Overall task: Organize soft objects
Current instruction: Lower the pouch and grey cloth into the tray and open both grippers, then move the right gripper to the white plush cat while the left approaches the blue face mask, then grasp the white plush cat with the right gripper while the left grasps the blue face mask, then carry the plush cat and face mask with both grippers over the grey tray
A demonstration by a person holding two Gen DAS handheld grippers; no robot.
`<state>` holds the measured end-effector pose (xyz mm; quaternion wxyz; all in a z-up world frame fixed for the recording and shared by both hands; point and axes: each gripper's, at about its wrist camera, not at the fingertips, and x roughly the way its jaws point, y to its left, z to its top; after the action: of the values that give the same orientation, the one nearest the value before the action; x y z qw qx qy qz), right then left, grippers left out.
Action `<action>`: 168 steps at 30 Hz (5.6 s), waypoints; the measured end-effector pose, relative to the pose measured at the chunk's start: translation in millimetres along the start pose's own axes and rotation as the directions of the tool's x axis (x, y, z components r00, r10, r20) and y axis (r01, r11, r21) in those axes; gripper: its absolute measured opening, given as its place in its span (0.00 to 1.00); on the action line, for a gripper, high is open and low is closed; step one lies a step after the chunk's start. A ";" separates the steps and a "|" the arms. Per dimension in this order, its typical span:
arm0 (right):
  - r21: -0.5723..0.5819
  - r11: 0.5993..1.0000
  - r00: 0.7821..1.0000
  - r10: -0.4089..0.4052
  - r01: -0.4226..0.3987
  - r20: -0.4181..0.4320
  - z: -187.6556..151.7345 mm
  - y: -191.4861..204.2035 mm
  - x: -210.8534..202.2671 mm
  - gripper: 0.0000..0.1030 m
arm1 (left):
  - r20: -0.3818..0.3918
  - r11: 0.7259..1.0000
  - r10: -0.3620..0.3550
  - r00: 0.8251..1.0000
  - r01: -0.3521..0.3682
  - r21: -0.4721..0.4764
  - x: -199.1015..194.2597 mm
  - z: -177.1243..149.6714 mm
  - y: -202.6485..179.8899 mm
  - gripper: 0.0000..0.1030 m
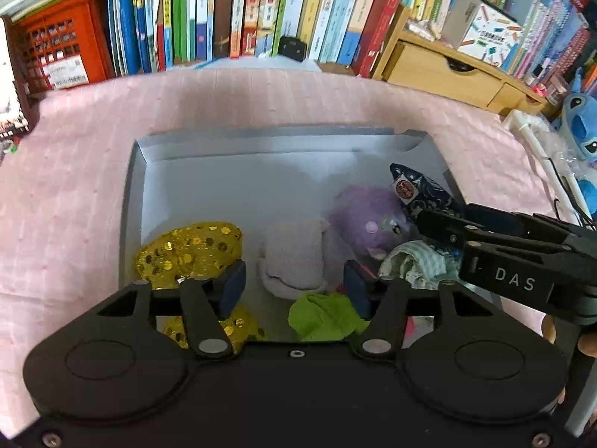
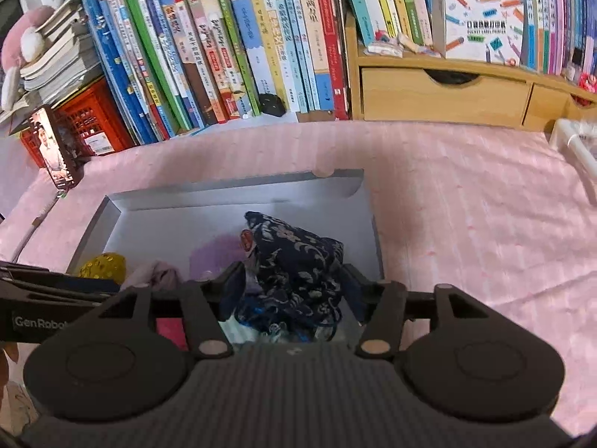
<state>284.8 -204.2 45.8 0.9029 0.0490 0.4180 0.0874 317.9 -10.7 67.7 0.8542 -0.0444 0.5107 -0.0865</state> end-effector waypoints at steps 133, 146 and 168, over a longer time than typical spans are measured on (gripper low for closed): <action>-0.692 0.685 0.962 -0.047 0.226 0.268 -194.7 177.9 -51.1 0.77 | 0.400 0.980 0.198 0.895 -0.182 -0.078 -114.3 -303.3 127.7 0.43; -0.647 0.737 0.963 -0.018 0.195 0.269 -192.4 173.0 -55.6 0.57 | 0.406 0.980 0.198 0.892 -0.173 -0.099 -122.6 -296.9 125.3 0.30; -0.554 0.815 0.929 0.053 0.172 0.366 -172.3 161.3 -107.4 0.55 | 0.478 0.982 0.190 0.857 -0.175 -0.076 -158.9 -279.7 112.2 0.20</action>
<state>66.1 -64.8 40.7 0.9388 -0.2246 0.1978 0.1706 9.6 133.6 54.0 0.9582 -0.0285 0.2843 0.0163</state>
